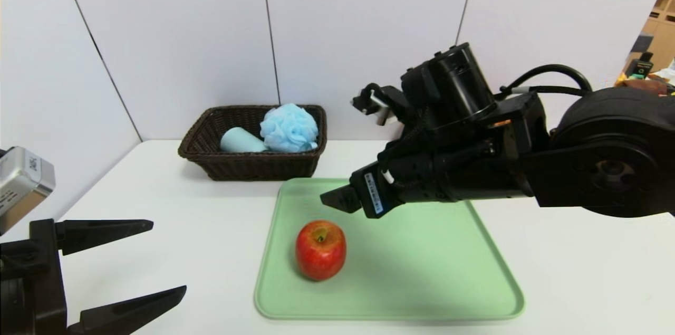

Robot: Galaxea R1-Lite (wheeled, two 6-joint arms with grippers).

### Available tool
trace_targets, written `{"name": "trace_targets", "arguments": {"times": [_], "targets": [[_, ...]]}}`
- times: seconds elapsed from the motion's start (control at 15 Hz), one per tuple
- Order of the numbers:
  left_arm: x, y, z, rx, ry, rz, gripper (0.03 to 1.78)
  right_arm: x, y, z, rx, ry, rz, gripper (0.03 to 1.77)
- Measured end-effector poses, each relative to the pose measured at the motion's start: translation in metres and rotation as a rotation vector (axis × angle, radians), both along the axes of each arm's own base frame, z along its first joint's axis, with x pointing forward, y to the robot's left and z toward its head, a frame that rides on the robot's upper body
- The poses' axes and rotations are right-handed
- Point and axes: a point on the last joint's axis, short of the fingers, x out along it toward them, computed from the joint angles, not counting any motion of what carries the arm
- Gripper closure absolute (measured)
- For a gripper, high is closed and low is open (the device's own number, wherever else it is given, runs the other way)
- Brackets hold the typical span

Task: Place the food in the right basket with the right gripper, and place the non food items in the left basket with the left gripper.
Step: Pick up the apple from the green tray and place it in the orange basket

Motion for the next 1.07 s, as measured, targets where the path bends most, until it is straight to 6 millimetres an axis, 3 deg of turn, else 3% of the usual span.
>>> {"name": "trace_targets", "arguments": {"times": [0.4, 1.07], "targets": [[0.003, -0.001, 0.000, 0.003, 0.006, 0.002, 0.12, 0.002, 0.014, -0.012, -0.012, 0.119, 0.020, 0.10], [0.005, -0.001, 0.000, 0.004, 0.011, 0.003, 0.12, 0.002, 0.042, -0.033, -0.079, 0.150, 0.060, 0.10]]}}
